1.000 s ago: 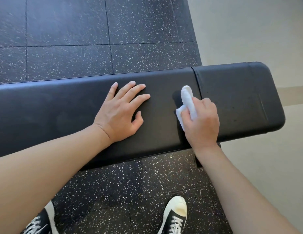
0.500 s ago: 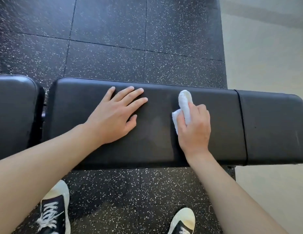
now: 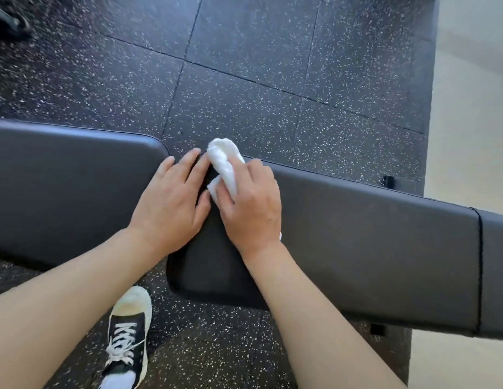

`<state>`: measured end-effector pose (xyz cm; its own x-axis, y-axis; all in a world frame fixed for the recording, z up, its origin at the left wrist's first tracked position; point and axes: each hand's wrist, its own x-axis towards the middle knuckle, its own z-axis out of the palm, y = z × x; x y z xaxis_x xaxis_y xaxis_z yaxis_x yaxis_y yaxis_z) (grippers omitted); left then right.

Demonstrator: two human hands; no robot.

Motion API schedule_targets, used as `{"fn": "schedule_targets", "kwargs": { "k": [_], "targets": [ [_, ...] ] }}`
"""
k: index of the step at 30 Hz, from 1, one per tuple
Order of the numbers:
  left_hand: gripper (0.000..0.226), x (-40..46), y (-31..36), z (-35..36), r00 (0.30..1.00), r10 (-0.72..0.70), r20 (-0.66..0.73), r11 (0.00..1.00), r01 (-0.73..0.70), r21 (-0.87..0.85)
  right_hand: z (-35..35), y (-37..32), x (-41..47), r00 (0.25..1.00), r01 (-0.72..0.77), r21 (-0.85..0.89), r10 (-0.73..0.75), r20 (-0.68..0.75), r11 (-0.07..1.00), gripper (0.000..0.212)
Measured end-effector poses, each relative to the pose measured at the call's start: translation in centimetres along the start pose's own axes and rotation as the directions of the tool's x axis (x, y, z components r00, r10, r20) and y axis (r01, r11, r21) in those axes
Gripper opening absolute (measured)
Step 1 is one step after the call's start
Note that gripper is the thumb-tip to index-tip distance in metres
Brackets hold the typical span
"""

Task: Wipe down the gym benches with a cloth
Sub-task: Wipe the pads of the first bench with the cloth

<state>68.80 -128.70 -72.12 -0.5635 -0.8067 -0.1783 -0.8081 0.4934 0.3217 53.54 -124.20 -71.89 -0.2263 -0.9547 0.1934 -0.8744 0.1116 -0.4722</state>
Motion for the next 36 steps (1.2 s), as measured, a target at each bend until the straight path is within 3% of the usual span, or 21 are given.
{"fn": "schedule_targets", "kwargs": {
  "k": [3, 6, 9, 10, 12, 15, 18, 23, 27, 29, 32, 35, 36],
  "targets": [
    [0.070, -0.1, 1.1, -0.8, 0.999, -0.044, 0.032, 0.999, 0.044, -0.018, -2.4, 2.2, -1.1, 1.000, 0.018, -0.040, -0.017, 0.024, 0.999, 0.038],
    [0.069, 0.3, 1.4, -1.4, 0.997, -0.043, 0.069, 0.999, 0.042, 0.007, -6.3, 7.8, -2.1, 0.997, -0.071, -0.159, 0.065, -0.044, 0.985, 0.036],
    [0.069, 1.3, 1.5, -1.3, 0.995, -0.059, 0.080, 0.998, 0.059, -0.004, -9.5, 12.5, -2.0, 0.988, -0.105, -0.276, 0.068, -0.142, 0.956, 0.006],
    [0.068, 1.7, 1.8, -1.2, 0.994, -0.077, 0.079, 0.997, 0.078, -0.009, -9.8, 13.5, -1.6, 0.990, -0.078, -0.300, 0.039, -0.135, 0.951, 0.007],
    [0.067, 2.6, 2.9, -0.5, 0.988, -0.146, 0.050, 0.988, 0.148, -0.041, -9.3, 14.2, -0.2, 0.996, -0.082, -0.310, 0.067, -0.061, 0.947, 0.011],
    [0.060, 3.4, 5.8, 0.5, 0.925, -0.379, -0.033, 0.911, 0.367, -0.188, -7.1, 11.5, 2.5, 0.971, -0.194, -0.230, 0.220, 0.093, 0.954, 0.033],
    [0.061, 3.8, 7.9, 1.2, 0.831, -0.546, -0.109, 0.826, 0.512, -0.238, -4.4, 6.3, 5.5, 0.962, -0.120, -0.120, 0.145, 0.233, 0.986, 0.032],
    [0.059, 4.2, 8.7, 1.4, 0.785, -0.599, -0.155, 0.795, 0.561, -0.232, -2.8, 5.4, 7.6, 0.902, 0.050, -0.067, -0.017, 0.432, 0.996, 0.037],
    [0.062, 4.5, 9.4, 1.2, 0.766, -0.624, -0.156, 0.779, 0.595, -0.197, -7.8, 12.4, 6.6, 0.912, 0.053, 0.048, -0.068, 0.404, 0.997, 0.026],
    [0.061, 4.4, 9.5, 1.2, 0.765, -0.623, -0.161, 0.780, 0.596, -0.188, -10.8, 16.7, 5.6, 0.928, -0.001, 0.046, -0.016, 0.373, 0.999, 0.022],
    [0.061, 4.4, 9.2, 1.4, 0.768, -0.618, -0.167, 0.785, 0.593, -0.181, -13.6, 21.8, 4.9, 0.834, -0.027, -0.077, 0.065, 0.549, 0.997, 0.066],
    [0.061, 4.3, 9.0, 1.6, 0.772, -0.611, -0.173, 0.790, 0.582, -0.195, -14.4, 23.2, 4.6, 0.822, -0.016, -0.192, 0.123, 0.556, 0.981, 0.044],
    [0.061, 4.3, 8.9, 1.8, 0.775, -0.606, -0.177, 0.794, 0.577, -0.194, -14.1, 22.9, 4.6, 0.836, -0.030, -0.234, 0.152, 0.528, 0.972, 0.047]
  ]
}}
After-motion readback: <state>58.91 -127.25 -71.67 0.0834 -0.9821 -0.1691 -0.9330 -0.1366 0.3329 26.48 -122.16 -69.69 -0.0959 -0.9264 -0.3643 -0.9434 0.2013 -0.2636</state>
